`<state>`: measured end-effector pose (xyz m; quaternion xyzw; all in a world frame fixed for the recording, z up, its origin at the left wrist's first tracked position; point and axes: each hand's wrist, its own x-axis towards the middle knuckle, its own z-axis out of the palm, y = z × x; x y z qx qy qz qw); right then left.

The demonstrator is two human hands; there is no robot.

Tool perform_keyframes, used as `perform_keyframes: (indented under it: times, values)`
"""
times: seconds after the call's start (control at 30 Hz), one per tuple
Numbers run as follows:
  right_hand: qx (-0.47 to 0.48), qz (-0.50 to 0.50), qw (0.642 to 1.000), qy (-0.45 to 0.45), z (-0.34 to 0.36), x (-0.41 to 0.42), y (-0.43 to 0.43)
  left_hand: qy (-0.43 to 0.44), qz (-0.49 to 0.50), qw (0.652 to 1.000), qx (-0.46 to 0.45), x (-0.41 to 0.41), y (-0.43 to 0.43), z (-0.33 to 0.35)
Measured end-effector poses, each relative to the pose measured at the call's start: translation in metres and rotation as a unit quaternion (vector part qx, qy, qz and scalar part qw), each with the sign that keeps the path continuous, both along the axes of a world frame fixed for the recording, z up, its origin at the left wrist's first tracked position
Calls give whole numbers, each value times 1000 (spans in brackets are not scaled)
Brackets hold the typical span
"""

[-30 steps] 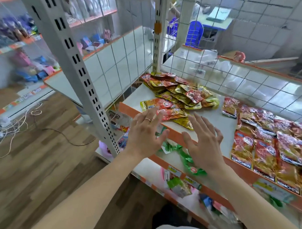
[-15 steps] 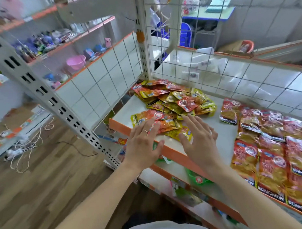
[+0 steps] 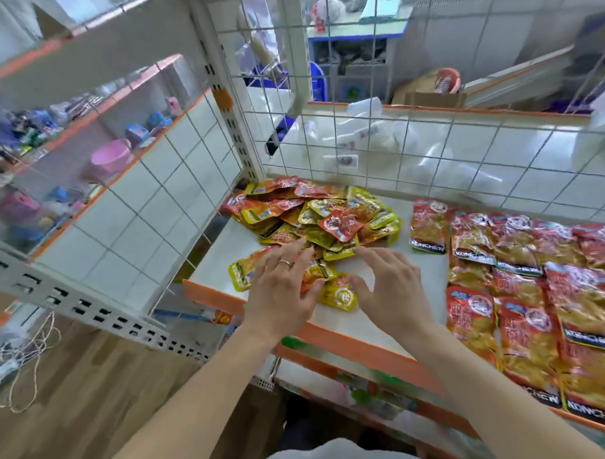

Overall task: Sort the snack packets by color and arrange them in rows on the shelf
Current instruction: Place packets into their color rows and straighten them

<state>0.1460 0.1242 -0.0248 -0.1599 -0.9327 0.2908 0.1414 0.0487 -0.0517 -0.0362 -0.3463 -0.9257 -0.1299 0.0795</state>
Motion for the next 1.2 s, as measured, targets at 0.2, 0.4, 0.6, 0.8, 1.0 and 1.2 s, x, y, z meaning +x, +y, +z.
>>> perform_keyframes:
  times: [0.2,0.4,0.6,0.8,1.0,1.2]
  values:
    - [-1,11,991,-133,-2,-3,9,-13,-71,997,-20,-15,14,-5]
    - [-81,-12,976,-200,1,-15,6,-40,-115,993,9,-25,16,-8]
    - [-221,-73,957,-176,9,-15,5,-32,-220,973,67,-25,8,-5]
    - [-543,-133,827,-65,59,-12,18,24,-309,943,119,-17,9,-1]
    - [-523,-65,848,-53,84,-41,5,-118,-122,934,315,-14,4,11]
    - [-162,9,984,-70,59,-90,-25,-327,123,792,501,-37,-38,29]
